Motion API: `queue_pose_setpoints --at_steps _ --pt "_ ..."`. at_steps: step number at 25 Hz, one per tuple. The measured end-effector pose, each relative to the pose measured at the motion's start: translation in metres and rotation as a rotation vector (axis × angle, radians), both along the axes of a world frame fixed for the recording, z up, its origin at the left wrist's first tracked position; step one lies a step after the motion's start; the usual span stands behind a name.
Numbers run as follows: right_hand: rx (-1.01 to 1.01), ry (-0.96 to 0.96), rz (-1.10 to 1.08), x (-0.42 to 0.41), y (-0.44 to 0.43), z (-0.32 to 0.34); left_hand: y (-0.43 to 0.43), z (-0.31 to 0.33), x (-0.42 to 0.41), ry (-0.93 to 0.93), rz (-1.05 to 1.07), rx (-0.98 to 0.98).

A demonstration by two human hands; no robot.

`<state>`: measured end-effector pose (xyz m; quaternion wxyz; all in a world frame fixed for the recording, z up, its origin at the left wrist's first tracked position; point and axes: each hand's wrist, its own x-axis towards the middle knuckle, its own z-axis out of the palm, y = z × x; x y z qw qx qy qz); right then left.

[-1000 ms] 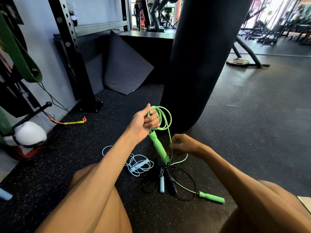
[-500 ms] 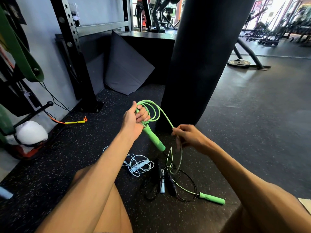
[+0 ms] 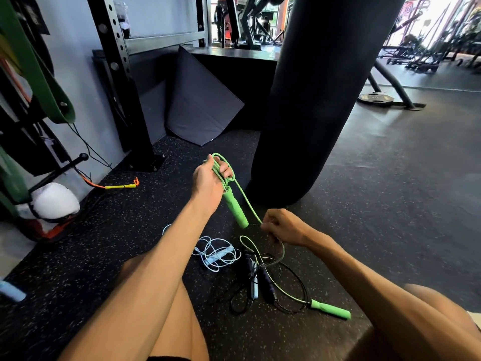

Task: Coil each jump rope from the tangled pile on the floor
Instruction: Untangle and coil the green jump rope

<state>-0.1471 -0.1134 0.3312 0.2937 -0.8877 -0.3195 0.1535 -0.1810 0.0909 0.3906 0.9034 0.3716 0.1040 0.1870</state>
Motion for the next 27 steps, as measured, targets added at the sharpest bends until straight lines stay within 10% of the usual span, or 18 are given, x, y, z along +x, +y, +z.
queue_pose_setpoints --at_steps 7,11,18,27 --pt "0.196 -0.333 0.23 -0.012 0.012 0.042 -0.015 -0.019 0.008 0.081 0.043 0.948" --pt "0.323 -0.373 0.13 -0.013 0.002 0.07 -0.02 -0.02 0.006 0.115 -0.106 1.133" --pt "0.602 -0.213 -0.068 -0.003 -0.004 0.078 -0.04 -0.014 -0.006 0.094 -0.642 0.868" --pt "0.585 0.124 -0.252 0.017 -0.012 0.039 -0.032 -0.001 -0.007 0.028 -0.615 0.372"
